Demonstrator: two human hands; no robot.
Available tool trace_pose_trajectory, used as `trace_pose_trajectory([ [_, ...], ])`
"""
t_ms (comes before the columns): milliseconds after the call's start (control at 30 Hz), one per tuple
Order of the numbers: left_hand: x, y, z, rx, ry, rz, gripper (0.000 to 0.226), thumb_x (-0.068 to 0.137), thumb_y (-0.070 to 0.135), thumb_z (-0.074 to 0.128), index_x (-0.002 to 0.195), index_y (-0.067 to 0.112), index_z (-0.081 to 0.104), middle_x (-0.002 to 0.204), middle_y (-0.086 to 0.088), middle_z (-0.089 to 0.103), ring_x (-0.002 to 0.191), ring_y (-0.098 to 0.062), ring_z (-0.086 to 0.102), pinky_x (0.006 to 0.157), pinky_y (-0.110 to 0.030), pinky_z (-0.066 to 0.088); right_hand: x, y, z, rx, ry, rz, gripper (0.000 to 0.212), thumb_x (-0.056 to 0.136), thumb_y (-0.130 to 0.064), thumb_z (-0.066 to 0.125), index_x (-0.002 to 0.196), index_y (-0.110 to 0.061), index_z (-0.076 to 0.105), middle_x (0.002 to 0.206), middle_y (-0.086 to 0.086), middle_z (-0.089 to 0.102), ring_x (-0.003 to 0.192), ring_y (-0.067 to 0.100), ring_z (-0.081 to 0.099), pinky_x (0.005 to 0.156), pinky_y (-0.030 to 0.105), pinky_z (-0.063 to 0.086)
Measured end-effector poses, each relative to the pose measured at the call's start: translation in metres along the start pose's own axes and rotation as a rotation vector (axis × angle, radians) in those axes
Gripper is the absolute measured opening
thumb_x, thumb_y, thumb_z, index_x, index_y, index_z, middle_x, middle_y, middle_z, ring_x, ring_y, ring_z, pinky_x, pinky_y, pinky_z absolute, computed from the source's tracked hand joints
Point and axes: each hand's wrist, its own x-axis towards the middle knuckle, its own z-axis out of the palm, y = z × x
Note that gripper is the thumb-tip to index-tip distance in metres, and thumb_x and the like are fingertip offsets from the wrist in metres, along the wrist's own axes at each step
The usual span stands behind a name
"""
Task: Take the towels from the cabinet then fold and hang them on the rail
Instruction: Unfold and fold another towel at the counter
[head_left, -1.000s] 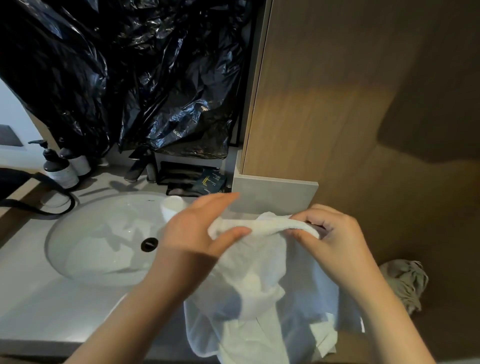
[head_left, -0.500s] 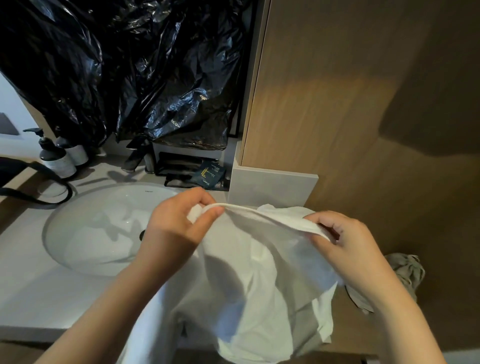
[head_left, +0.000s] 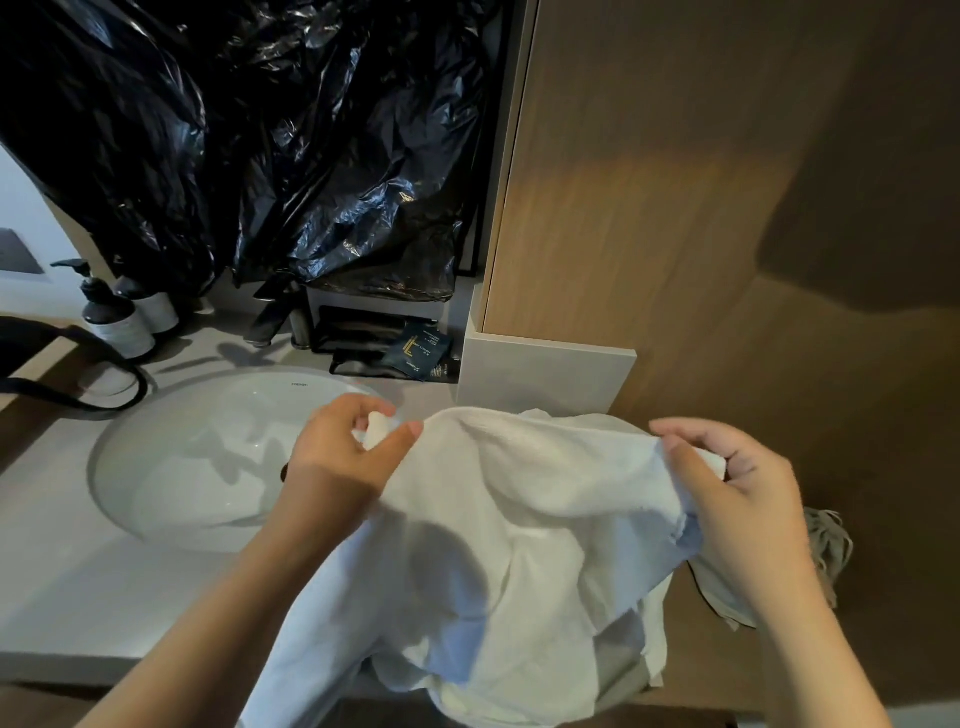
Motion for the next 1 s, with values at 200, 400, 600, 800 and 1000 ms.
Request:
trace_pose_trajectory([
  [200, -0.011, 0.008, -0.007, -0.306, -0.261, -0.206, 0.018, 0.080, 0.011, 0.077, 0.067, 0.008, 0.065, 0.044, 0.007, 0.057, 0.040, -0.005, 0.049, 0.044, -0.015, 0.039, 0.001, -0.014, 0.008, 0.053, 0.017, -0.073, 0.026, 0.098, -0.011, 0.053, 0.095, -0.027, 0.073, 0.089, -0.017, 0.069, 0.084, 0.003, 0.063, 0.072, 0.031, 0.053],
  [400, -0.031, 0.034, -0.006, -0.622, -0.033, -0.062, 0.022, 0.087, 0.011, 0.070, 0.068, 0.017, 0.059, 0.045, 0.004, 0.052, 0.038, -0.006, 0.046, 0.043, -0.011, 0.038, -0.017, -0.036, 0.033, 0.363, -0.311, 0.092, 0.022, 0.093, -0.014, 0.061, 0.091, -0.025, 0.080, 0.090, -0.005, 0.075, 0.068, 0.010, 0.069, 0.056, 0.019, 0.054],
  [600, -0.036, 0.040, -0.005, -0.530, -0.117, 0.018, 0.020, 0.080, 0.024, 0.074, 0.072, 0.014, 0.058, 0.058, -0.022, 0.054, 0.056, -0.016, 0.050, 0.062, -0.029, 0.040, -0.015, -0.043, 0.031, 0.548, -0.515, 0.128, 0.043, 0.074, -0.026, 0.071, 0.116, -0.014, 0.070, 0.101, 0.006, 0.076, 0.092, 0.019, 0.073, 0.070, 0.023, 0.058],
  [800, -0.049, 0.025, 0.003, -0.497, -0.224, -0.043, 0.015, 0.090, 0.015, 0.066, 0.077, 0.009, 0.060, 0.054, 0.001, 0.057, 0.050, -0.010, 0.055, 0.053, -0.014, 0.045, -0.019, -0.035, 0.046, 0.166, -0.331, -0.051, 0.010, 0.082, -0.012, 0.074, 0.083, -0.021, 0.078, 0.072, -0.001, 0.074, 0.067, 0.012, 0.069, 0.067, 0.022, 0.057],
  [1000, -0.053, 0.027, 0.000, -0.481, -0.243, -0.014, 0.016, 0.094, 0.015, 0.059, 0.079, 0.012, 0.062, 0.054, 0.006, 0.060, 0.056, -0.008, 0.063, 0.056, -0.012, 0.047, -0.018, -0.026, 0.041, 0.133, -0.463, -0.013, 0.023, 0.089, -0.015, 0.068, 0.095, -0.035, 0.076, 0.079, -0.004, 0.074, 0.076, 0.016, 0.071, 0.078, 0.033, 0.061],
])
